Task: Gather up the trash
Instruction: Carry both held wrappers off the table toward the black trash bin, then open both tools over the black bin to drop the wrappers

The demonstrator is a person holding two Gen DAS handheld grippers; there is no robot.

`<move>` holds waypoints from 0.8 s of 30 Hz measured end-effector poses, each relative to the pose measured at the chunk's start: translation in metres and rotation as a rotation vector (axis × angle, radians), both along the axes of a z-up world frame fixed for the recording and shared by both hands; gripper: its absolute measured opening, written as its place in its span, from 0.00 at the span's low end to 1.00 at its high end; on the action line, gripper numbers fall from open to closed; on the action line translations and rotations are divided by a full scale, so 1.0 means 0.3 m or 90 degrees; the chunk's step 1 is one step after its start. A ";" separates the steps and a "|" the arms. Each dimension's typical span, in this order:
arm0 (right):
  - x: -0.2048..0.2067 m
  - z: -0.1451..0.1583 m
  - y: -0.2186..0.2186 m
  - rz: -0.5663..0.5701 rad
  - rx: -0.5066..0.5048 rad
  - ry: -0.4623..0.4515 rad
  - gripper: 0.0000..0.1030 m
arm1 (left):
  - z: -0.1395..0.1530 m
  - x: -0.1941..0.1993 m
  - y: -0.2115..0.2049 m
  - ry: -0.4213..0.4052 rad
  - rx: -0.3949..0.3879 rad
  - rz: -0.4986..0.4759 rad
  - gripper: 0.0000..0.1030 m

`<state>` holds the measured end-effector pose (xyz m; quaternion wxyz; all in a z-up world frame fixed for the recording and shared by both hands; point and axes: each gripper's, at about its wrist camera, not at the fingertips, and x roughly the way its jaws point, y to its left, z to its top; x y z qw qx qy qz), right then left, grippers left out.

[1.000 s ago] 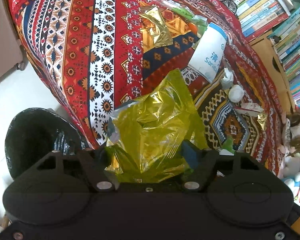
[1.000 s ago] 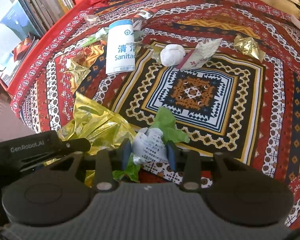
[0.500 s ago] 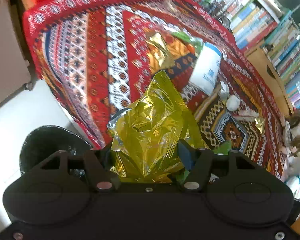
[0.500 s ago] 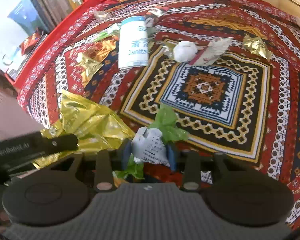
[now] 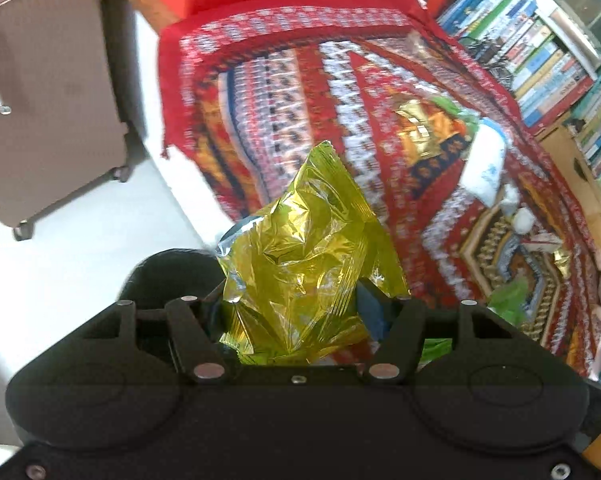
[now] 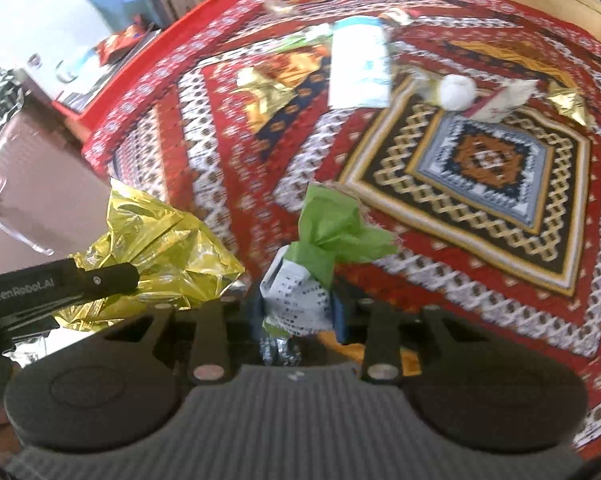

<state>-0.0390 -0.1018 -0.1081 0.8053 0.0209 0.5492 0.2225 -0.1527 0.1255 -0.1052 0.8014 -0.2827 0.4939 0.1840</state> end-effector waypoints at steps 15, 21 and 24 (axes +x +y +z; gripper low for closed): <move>-0.181 -0.008 0.213 0.128 0.019 0.023 0.37 | -0.050 -0.206 0.137 0.101 0.034 0.023 0.60; -0.202 -0.049 0.302 0.183 0.018 0.039 0.42 | -0.046 -0.251 0.179 0.114 0.052 0.033 0.61; -0.206 -0.063 0.326 0.192 0.018 0.040 0.62 | -0.046 -0.264 0.191 0.121 0.064 0.036 0.61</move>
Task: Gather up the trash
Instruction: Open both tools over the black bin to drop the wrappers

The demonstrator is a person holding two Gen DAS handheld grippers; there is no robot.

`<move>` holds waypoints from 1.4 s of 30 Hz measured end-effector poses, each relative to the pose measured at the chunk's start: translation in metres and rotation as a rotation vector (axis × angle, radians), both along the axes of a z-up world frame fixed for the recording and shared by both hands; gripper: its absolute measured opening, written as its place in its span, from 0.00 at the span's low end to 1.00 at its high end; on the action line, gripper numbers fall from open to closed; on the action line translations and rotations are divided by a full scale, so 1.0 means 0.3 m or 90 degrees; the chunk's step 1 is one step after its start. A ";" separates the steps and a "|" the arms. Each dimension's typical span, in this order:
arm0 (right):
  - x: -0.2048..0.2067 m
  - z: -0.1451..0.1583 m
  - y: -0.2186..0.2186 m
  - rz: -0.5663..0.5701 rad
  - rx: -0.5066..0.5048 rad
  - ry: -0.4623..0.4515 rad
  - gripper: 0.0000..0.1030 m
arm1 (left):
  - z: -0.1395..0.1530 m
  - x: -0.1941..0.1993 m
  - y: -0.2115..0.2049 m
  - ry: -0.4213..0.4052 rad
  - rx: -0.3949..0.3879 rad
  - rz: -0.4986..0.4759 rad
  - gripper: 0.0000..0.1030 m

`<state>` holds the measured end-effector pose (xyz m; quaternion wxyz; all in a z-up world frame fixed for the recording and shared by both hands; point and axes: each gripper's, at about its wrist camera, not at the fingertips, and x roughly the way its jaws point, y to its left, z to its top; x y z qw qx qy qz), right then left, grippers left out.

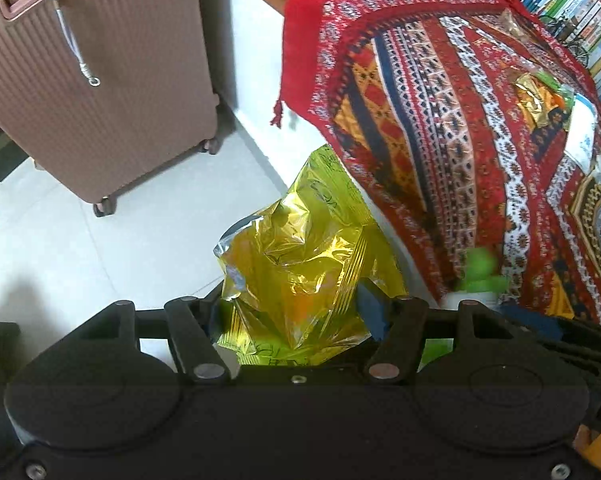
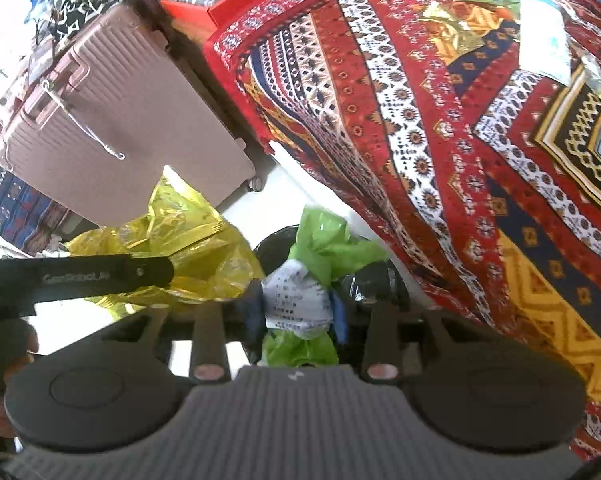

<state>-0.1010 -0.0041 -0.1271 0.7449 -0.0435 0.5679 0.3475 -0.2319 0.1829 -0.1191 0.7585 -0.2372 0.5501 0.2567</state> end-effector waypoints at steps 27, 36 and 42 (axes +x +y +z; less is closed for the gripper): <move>0.079 0.010 -0.084 -0.106 -0.022 -0.033 0.68 | -0.105 0.108 -0.037 0.048 -0.034 -0.053 0.86; 0.095 0.022 -0.105 -0.107 -0.022 -0.037 0.68 | -0.075 0.137 -0.044 0.007 -0.037 -0.055 0.86; 0.130 0.053 -0.156 -0.139 -0.018 -0.047 0.68 | -0.012 0.191 -0.081 -0.052 0.000 -0.087 0.86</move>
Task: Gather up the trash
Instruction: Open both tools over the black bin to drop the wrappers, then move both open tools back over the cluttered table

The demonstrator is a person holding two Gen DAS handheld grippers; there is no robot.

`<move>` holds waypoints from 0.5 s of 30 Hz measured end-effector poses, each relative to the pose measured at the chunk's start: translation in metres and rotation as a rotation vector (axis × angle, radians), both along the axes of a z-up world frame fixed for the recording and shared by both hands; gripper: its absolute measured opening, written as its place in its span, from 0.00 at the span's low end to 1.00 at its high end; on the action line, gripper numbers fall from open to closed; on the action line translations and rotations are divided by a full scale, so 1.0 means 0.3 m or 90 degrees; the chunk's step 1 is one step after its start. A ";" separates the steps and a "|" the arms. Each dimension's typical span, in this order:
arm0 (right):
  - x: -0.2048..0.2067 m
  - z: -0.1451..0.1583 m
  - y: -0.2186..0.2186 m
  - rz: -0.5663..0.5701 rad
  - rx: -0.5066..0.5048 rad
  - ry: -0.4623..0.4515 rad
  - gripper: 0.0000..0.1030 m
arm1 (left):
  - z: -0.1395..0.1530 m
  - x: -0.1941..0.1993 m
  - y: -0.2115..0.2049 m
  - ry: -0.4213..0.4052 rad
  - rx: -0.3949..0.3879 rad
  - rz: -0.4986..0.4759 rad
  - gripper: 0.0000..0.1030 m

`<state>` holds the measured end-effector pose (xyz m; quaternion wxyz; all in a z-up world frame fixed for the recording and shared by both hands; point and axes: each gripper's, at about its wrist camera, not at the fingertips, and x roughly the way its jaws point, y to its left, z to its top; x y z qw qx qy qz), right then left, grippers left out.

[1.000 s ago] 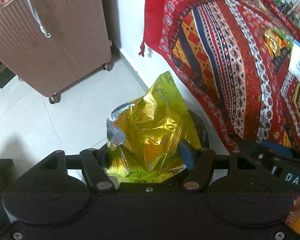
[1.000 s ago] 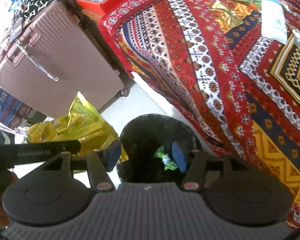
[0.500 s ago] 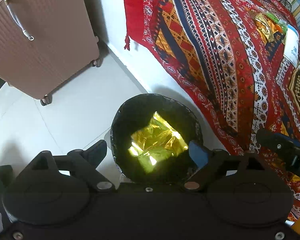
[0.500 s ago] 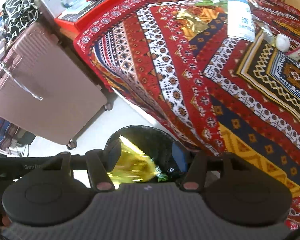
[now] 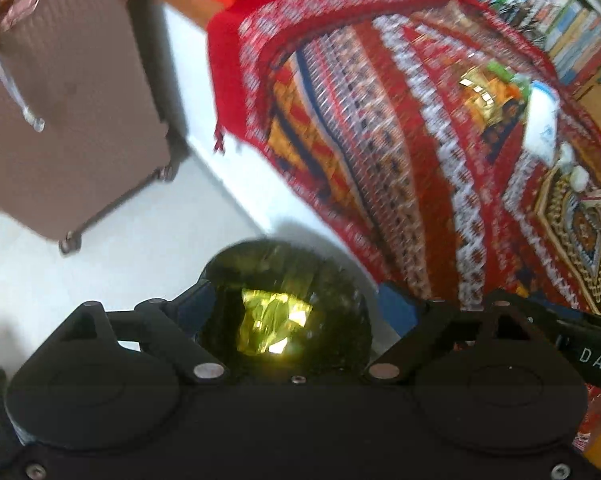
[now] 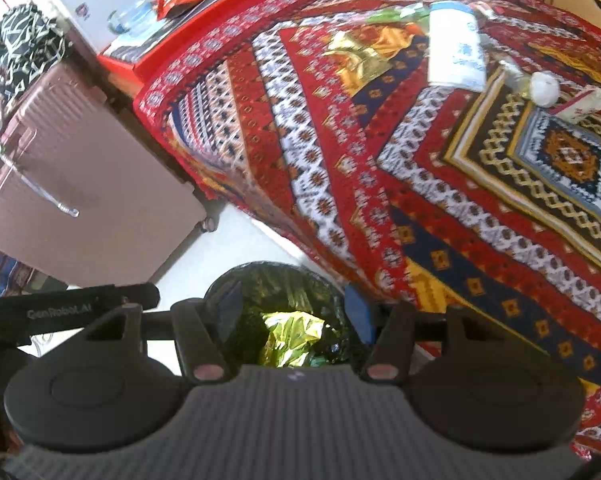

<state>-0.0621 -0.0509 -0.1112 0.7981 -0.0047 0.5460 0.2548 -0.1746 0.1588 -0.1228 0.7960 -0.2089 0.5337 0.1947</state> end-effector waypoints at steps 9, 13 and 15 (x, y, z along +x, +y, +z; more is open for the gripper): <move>0.093 0.106 -0.180 -0.122 0.028 -0.057 0.71 | 0.104 0.161 -0.107 -0.059 0.037 -0.066 0.84; 0.130 0.140 -0.282 -0.182 0.040 -0.079 0.71 | 0.152 0.241 -0.165 -0.096 0.047 -0.102 0.84; 0.149 0.149 -0.333 -0.208 0.043 -0.087 0.72 | 0.169 0.285 -0.178 -0.113 0.039 -0.109 0.84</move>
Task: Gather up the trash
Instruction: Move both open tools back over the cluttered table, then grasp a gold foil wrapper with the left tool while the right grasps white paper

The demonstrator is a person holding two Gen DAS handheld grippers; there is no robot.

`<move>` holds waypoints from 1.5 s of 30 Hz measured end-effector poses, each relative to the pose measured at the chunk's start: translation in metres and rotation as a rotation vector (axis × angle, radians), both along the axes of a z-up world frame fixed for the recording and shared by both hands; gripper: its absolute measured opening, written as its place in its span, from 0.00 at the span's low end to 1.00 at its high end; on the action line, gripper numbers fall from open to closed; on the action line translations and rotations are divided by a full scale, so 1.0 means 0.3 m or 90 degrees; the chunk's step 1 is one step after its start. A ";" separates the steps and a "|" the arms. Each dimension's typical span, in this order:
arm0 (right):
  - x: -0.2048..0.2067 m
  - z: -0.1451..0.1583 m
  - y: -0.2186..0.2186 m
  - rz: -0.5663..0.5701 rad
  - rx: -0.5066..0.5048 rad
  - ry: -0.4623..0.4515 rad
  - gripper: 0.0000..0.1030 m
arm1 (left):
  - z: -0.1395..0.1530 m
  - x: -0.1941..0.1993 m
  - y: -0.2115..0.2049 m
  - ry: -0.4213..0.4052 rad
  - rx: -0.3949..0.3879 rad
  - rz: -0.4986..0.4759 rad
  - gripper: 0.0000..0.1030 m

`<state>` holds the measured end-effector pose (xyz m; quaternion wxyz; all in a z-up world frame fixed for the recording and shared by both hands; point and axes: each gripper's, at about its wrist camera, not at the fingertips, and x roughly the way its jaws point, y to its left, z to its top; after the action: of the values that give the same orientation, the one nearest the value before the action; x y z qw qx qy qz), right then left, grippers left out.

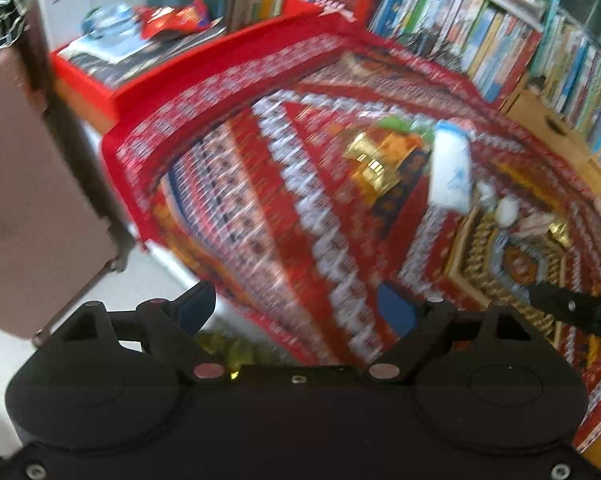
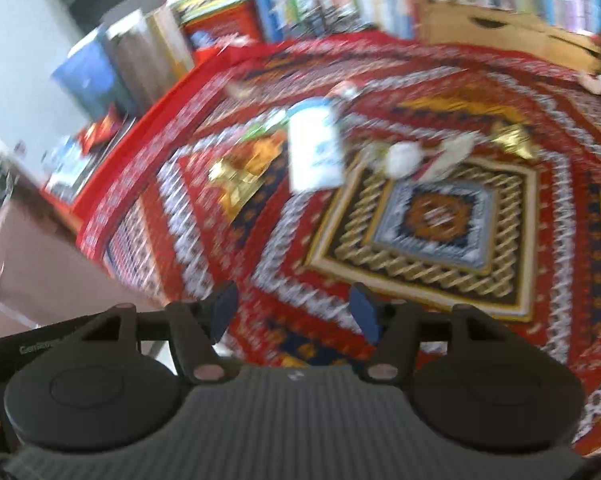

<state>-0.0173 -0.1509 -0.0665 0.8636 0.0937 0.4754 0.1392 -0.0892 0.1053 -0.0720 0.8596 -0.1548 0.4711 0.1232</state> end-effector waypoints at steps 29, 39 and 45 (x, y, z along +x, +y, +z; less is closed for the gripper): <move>0.476 -0.150 -0.331 -0.200 0.034 0.067 0.70 | -0.186 0.618 -0.003 0.046 -0.051 0.121 0.76; 0.590 -0.227 -0.330 -0.195 0.033 0.094 0.68 | -0.282 0.710 -0.048 0.081 -0.042 0.129 0.79; 0.621 -0.255 -0.314 -0.178 0.023 0.117 0.54 | -0.306 0.729 -0.069 0.086 -0.034 0.127 0.62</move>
<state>0.1691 -0.2451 -0.1429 0.8258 0.1870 0.5318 0.0172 0.1293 0.0844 -0.1638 0.8050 -0.2152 0.5134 0.2053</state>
